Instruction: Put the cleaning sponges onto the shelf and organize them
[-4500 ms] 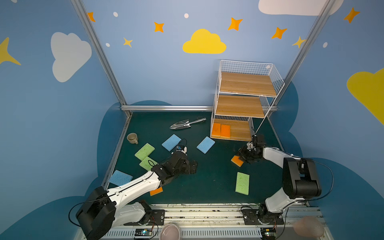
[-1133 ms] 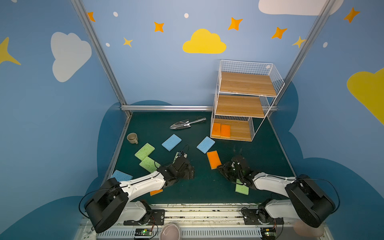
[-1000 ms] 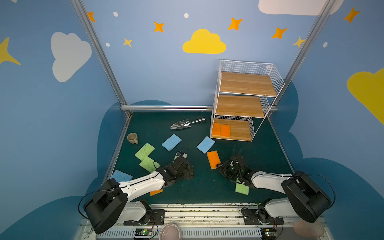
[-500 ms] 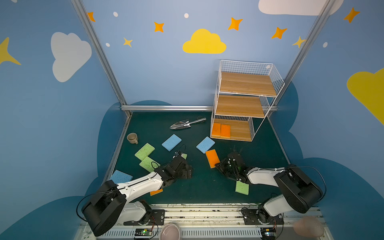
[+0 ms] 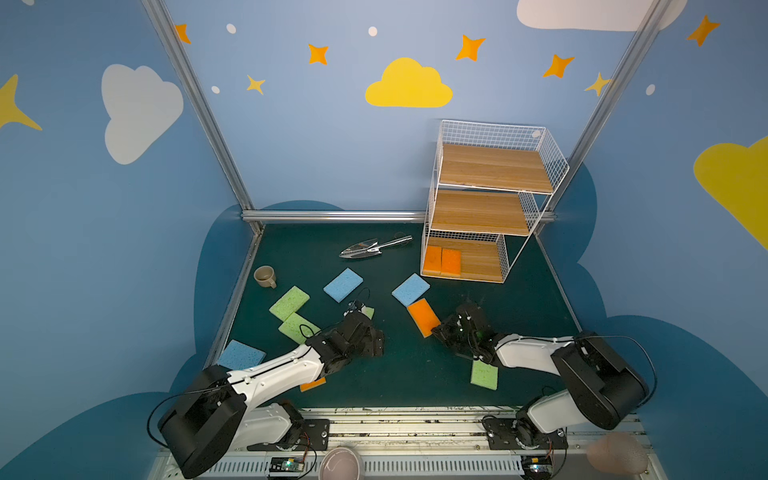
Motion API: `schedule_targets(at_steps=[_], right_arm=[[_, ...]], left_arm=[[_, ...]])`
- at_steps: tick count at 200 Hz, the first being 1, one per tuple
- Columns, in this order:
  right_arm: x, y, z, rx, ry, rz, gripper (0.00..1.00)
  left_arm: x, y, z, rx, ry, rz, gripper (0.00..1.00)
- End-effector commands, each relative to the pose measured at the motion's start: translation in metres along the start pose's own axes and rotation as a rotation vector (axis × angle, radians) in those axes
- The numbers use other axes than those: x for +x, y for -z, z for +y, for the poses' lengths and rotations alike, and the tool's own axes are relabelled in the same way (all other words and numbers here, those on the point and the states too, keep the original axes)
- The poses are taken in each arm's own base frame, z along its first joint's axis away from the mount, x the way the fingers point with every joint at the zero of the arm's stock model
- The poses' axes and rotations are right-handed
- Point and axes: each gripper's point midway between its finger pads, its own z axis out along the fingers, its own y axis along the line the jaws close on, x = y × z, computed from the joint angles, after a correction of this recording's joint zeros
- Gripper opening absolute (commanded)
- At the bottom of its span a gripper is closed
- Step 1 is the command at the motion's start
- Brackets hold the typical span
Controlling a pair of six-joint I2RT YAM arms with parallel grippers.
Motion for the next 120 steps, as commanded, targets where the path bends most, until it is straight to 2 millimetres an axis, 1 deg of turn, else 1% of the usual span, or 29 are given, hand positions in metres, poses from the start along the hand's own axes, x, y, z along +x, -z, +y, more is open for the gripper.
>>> schedule_targets(at_steps=[1,28,40,67,76,92,106,120], right_arm=[[-0.012,0.019,-0.007,0.03,0.002,-0.045,0.0],[-0.03,0.047,-0.007,0.014,-0.021,-0.12,0.0],[-0.04,0.058,-0.012,0.013,-0.049,-0.166,0.0],[-0.069,0.082,-0.025,0.008,-0.084,-0.371,0.0],[-0.079,0.091,-0.024,-0.008,-0.062,-0.441,0.0],[-0.092,0.105,-0.021,-0.012,-0.051,-0.503,0.0],[-0.103,0.113,-0.016,-0.01,-0.046,-0.529,0.0],[-0.114,0.116,-0.013,-0.013,-0.062,-0.547,0.0]], left_arm=[[0.001,0.003,0.0,0.003,0.001,0.012,0.97],[-0.001,0.002,-0.004,0.017,0.006,0.01,0.97],[-0.002,0.002,-0.006,0.023,0.006,0.01,0.97],[-0.005,0.0,-0.008,0.025,0.002,0.01,0.97],[-0.006,0.0,-0.009,0.024,-0.003,0.01,0.97],[-0.007,-0.002,-0.01,0.021,-0.007,0.01,0.97],[-0.009,-0.003,-0.011,0.019,-0.009,0.008,0.97],[-0.01,-0.005,-0.012,0.016,-0.013,0.008,0.97]])
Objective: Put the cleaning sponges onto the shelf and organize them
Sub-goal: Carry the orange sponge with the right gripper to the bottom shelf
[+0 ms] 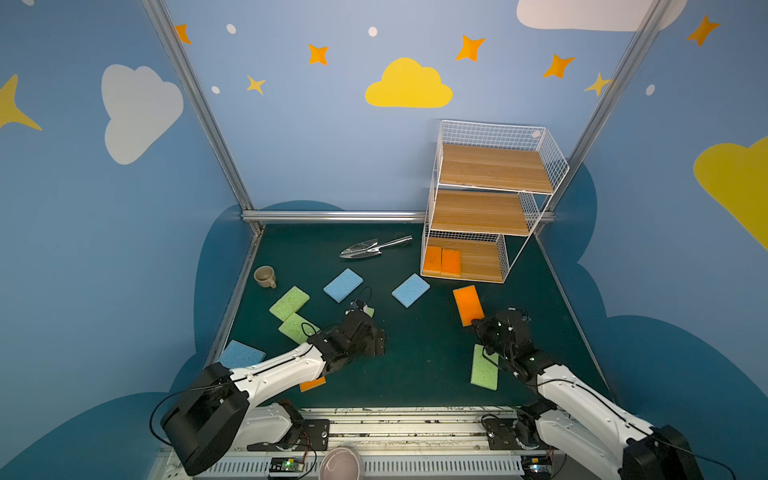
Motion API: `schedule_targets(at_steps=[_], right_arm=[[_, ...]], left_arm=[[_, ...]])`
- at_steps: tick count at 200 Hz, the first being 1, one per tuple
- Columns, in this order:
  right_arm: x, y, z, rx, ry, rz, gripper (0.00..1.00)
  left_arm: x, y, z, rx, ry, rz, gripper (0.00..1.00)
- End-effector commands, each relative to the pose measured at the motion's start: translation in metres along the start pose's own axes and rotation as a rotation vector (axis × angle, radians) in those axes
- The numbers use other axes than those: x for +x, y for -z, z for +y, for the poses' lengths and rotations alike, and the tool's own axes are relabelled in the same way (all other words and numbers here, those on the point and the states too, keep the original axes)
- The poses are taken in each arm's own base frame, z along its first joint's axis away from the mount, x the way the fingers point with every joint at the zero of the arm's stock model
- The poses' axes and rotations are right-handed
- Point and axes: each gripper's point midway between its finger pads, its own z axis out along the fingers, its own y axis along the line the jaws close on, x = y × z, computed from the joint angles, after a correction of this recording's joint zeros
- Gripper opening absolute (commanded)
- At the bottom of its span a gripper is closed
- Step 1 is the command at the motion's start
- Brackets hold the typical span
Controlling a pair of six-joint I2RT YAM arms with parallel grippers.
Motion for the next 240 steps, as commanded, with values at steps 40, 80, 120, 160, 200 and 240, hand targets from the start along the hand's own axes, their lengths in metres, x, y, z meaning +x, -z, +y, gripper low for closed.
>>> schedule_targets(at_steps=[40,80,120,160,200,240], right_arm=[[-0.053,-0.02,0.02,-0.006,-0.056,-0.102,0.0],[-0.061,-0.05,0.045,-0.016,-0.071,-0.02,0.0],[-0.071,-0.075,0.053,-0.013,-0.11,-0.001,0.0],[-0.081,-0.098,0.061,-0.023,-0.138,0.009,0.0],[-0.088,-0.127,0.065,-0.041,-0.179,0.06,0.0],[-0.091,-0.148,0.058,-0.024,-0.198,0.05,0.0]], left_arm=[[-0.01,-0.007,-0.006,-0.007,-0.018,0.0,0.97],[-0.011,-0.013,-0.001,-0.024,-0.018,-0.005,0.97],[-0.015,-0.017,0.001,-0.022,-0.008,-0.011,0.97],[-0.015,-0.02,0.005,-0.033,-0.011,-0.009,0.97],[-0.015,-0.02,0.008,-0.039,-0.014,-0.009,0.97],[-0.015,-0.022,0.011,-0.047,-0.013,-0.005,0.97]])
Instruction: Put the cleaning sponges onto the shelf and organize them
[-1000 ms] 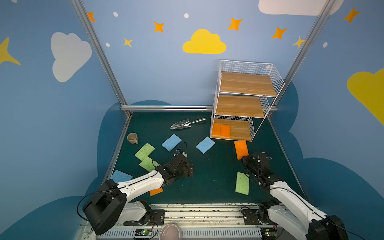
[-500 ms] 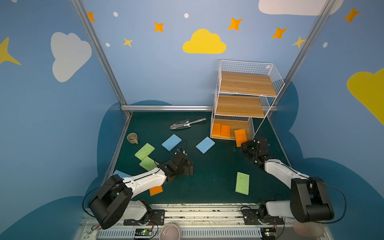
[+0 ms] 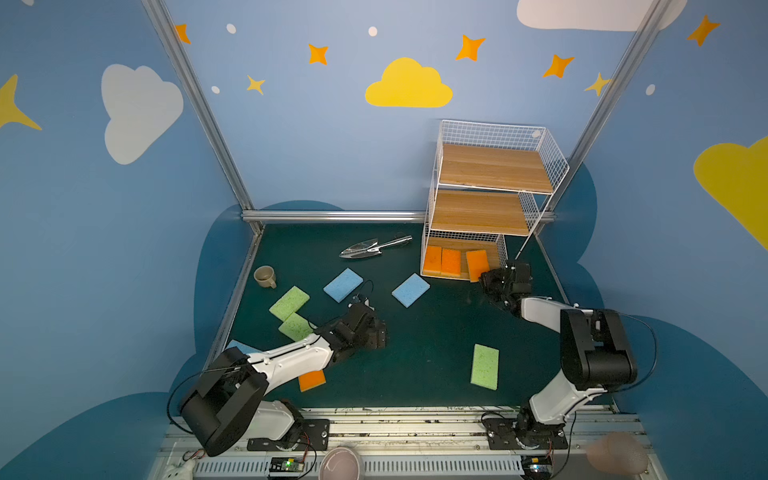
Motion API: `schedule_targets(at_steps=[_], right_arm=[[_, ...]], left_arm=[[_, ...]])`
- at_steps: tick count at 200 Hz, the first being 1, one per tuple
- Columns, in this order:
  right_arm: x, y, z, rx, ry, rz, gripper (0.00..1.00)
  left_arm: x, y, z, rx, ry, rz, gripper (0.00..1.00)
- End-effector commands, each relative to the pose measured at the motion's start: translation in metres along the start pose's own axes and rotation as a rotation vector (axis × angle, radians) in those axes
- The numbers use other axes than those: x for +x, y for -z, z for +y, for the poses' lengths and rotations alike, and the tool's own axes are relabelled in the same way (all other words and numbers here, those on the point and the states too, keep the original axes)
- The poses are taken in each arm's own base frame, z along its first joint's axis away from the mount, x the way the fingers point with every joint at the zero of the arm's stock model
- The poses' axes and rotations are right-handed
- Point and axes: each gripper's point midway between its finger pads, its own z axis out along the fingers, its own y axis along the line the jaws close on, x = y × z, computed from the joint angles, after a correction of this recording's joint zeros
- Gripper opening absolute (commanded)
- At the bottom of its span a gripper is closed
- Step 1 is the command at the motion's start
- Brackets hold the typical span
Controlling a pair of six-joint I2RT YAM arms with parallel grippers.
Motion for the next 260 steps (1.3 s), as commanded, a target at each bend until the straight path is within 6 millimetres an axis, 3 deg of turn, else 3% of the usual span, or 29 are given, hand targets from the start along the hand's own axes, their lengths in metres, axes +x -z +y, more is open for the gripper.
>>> schedule_targets(at_steps=[1,51,160,260], right_arm=[[-0.004,-0.008,0.009,-0.034,-0.011,-0.002,0.0],[-0.004,-0.029,0.005,-0.023,-0.025,0.019,0.0],[-0.011,-0.046,0.01,-0.004,-0.015,0.027,0.0],[-0.026,-0.024,0.007,-0.004,-0.039,-0.021,0.0]], left_arm=[[-0.001,-0.004,0.003,-0.014,-0.009,0.002,0.97],[0.001,-0.008,0.004,-0.017,-0.008,0.018,0.97],[-0.001,-0.01,0.003,-0.017,-0.007,0.025,0.97],[0.0,-0.012,0.001,-0.009,-0.006,0.033,0.97]])
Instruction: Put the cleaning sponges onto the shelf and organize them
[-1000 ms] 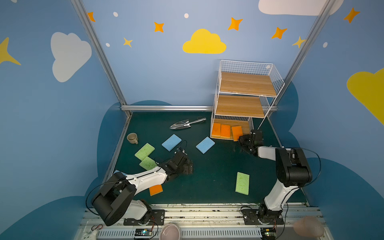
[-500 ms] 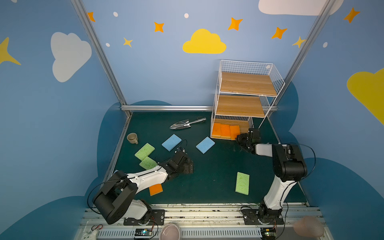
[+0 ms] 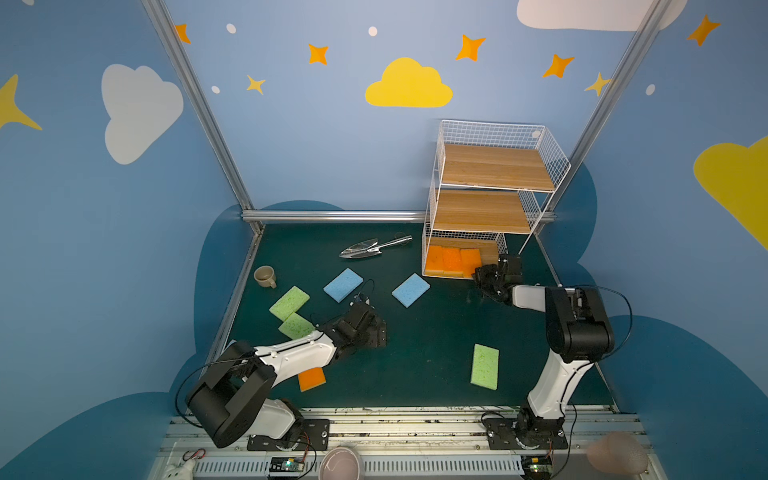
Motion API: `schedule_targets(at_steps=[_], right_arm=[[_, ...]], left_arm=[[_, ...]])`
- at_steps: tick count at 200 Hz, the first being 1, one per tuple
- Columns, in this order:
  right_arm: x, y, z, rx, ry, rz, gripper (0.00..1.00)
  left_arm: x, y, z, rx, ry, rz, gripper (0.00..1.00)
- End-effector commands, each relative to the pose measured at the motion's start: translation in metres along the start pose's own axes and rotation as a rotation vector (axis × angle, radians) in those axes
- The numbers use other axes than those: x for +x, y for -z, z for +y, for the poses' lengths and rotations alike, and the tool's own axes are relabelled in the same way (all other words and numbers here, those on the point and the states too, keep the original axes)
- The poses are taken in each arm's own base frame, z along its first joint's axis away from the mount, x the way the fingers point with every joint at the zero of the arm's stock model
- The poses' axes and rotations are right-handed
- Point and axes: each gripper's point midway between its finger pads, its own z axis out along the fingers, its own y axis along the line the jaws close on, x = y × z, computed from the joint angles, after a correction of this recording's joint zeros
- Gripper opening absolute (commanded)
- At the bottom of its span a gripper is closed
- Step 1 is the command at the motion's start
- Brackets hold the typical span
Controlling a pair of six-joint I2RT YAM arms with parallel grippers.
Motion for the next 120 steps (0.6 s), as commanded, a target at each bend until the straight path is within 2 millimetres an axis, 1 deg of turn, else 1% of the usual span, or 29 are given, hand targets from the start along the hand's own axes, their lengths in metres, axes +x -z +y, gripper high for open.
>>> schedule_targets(at_steps=[1,26,44,120], right_arm=[[-0.019,0.017,0.012,-0.036,0.005,-0.063,0.0],[-0.025,0.022,0.014,-0.041,0.005,-0.074,0.0],[-0.027,0.022,0.015,-0.042,0.007,-0.076,0.0],[-0.027,-0.001,0.024,-0.053,0.003,-0.034,0.0]], left_arm=[[-0.001,-0.002,-0.003,0.008,-0.006,0.013,0.97],[-0.001,-0.001,-0.002,0.008,-0.005,0.012,0.97],[-0.001,-0.001,-0.002,0.007,-0.003,0.012,0.97],[0.001,-0.003,0.0,-0.001,-0.003,0.018,0.97]])
